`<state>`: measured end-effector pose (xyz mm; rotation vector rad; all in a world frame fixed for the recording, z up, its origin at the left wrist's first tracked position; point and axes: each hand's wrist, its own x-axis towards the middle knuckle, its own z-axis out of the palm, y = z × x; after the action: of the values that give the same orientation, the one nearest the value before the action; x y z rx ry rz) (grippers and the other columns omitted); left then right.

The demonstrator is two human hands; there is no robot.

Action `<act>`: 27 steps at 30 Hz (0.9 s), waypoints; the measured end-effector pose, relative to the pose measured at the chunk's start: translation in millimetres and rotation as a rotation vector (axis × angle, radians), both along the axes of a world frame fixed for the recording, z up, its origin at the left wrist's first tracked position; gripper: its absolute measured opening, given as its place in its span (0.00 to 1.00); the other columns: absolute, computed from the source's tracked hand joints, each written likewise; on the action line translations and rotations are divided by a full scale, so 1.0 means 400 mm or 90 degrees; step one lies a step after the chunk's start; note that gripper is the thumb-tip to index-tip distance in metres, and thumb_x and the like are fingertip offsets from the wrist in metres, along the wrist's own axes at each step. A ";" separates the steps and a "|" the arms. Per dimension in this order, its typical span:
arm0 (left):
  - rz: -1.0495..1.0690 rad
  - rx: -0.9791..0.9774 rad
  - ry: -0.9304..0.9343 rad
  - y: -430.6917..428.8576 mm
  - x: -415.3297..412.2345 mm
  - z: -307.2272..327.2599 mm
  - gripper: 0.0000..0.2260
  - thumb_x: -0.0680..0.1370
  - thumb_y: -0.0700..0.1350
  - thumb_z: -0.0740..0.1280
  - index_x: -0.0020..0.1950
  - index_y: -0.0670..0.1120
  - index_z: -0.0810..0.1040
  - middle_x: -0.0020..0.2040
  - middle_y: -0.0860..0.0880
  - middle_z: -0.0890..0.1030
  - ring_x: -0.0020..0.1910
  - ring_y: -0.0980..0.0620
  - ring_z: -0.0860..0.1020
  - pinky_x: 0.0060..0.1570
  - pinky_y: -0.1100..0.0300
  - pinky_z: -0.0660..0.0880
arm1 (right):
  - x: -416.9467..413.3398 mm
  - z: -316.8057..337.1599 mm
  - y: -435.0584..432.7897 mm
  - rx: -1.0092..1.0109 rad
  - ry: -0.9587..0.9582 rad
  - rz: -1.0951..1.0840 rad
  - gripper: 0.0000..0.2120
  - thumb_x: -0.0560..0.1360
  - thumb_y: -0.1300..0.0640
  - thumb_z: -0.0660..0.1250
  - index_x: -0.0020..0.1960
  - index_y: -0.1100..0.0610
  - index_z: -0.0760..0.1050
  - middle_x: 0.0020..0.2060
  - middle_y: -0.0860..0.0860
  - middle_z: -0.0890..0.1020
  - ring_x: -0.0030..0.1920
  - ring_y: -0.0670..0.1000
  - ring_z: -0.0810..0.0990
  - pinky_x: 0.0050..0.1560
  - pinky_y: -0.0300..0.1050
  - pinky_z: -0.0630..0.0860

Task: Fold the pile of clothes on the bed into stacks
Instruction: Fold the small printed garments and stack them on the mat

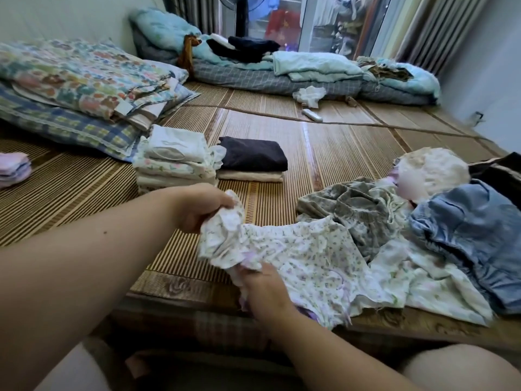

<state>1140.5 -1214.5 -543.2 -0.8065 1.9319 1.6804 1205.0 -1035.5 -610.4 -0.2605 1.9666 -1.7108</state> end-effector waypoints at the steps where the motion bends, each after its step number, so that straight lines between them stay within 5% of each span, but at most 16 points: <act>1: 0.004 0.019 0.023 0.019 -0.016 0.012 0.12 0.81 0.46 0.62 0.56 0.37 0.74 0.41 0.41 0.85 0.38 0.44 0.85 0.36 0.51 0.82 | -0.009 0.000 0.025 -0.058 -0.064 -0.081 0.10 0.81 0.57 0.62 0.51 0.60 0.81 0.23 0.47 0.79 0.24 0.43 0.76 0.27 0.37 0.72; 4: -0.016 0.060 0.087 0.111 -0.067 0.041 0.11 0.80 0.47 0.62 0.53 0.39 0.76 0.38 0.44 0.85 0.36 0.47 0.84 0.35 0.54 0.82 | -0.032 0.009 0.128 -0.267 -0.233 -0.310 0.12 0.79 0.51 0.66 0.44 0.56 0.83 0.32 0.55 0.82 0.34 0.57 0.81 0.32 0.46 0.76; 7: -0.084 0.122 0.109 0.238 -0.113 0.045 0.13 0.82 0.50 0.60 0.50 0.42 0.77 0.37 0.47 0.85 0.35 0.50 0.83 0.38 0.56 0.81 | -0.051 0.010 0.222 -0.361 -0.244 -0.431 0.11 0.80 0.54 0.63 0.52 0.55 0.83 0.43 0.56 0.86 0.41 0.58 0.85 0.39 0.54 0.82; 12: -0.230 0.099 0.047 0.386 -0.153 -0.016 0.27 0.79 0.64 0.56 0.63 0.43 0.73 0.56 0.44 0.81 0.50 0.46 0.81 0.46 0.53 0.78 | -0.060 -0.021 0.342 -0.213 -0.281 -0.530 0.11 0.79 0.57 0.63 0.60 0.58 0.77 0.53 0.63 0.82 0.47 0.60 0.82 0.51 0.59 0.78; 16: -0.132 -0.155 0.245 0.402 -0.152 -0.089 0.17 0.79 0.59 0.62 0.53 0.46 0.79 0.48 0.48 0.81 0.39 0.51 0.78 0.40 0.57 0.75 | -0.069 -0.018 0.396 -0.022 -0.191 -0.573 0.26 0.77 0.56 0.66 0.72 0.59 0.64 0.63 0.60 0.76 0.58 0.60 0.77 0.62 0.58 0.73; 18: -0.109 -0.383 0.304 0.378 -0.146 -0.119 0.16 0.77 0.60 0.64 0.57 0.51 0.78 0.54 0.49 0.79 0.48 0.50 0.78 0.47 0.54 0.77 | -0.085 0.011 0.409 0.160 -0.038 -0.530 0.30 0.75 0.54 0.68 0.74 0.54 0.61 0.68 0.56 0.70 0.64 0.57 0.72 0.62 0.52 0.70; 20: -0.114 -0.516 0.198 0.346 -0.134 -0.144 0.29 0.74 0.67 0.62 0.69 0.51 0.70 0.67 0.44 0.70 0.65 0.41 0.69 0.61 0.45 0.72 | -0.130 0.038 0.402 0.261 0.121 -0.413 0.30 0.74 0.53 0.69 0.74 0.50 0.63 0.69 0.52 0.69 0.67 0.54 0.69 0.61 0.50 0.67; 22: -0.150 -0.543 0.059 0.316 -0.119 -0.164 0.39 0.72 0.73 0.57 0.73 0.46 0.66 0.73 0.40 0.64 0.71 0.36 0.61 0.67 0.42 0.64 | -0.208 0.058 0.373 0.305 0.222 -0.264 0.30 0.75 0.54 0.68 0.74 0.51 0.62 0.70 0.51 0.69 0.69 0.53 0.68 0.62 0.49 0.67; 24: -0.185 -0.503 0.006 0.285 -0.109 -0.181 0.41 0.69 0.75 0.58 0.67 0.43 0.71 0.68 0.39 0.71 0.67 0.37 0.69 0.66 0.44 0.68 | -0.299 0.070 0.330 0.392 0.307 -0.105 0.30 0.76 0.57 0.67 0.75 0.51 0.62 0.71 0.52 0.69 0.70 0.53 0.68 0.66 0.49 0.67; 27: -0.195 -0.398 0.029 0.251 -0.099 -0.181 0.28 0.69 0.64 0.72 0.56 0.43 0.77 0.52 0.46 0.80 0.50 0.47 0.79 0.52 0.54 0.78 | -0.412 0.077 0.261 0.537 0.383 0.119 0.33 0.74 0.61 0.67 0.74 0.41 0.62 0.71 0.50 0.71 0.64 0.52 0.73 0.62 0.49 0.72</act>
<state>1101.0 -1114.2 -615.7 -0.6311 2.5015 0.9250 1040.1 -931.2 -579.5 -0.6622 2.7820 -0.5967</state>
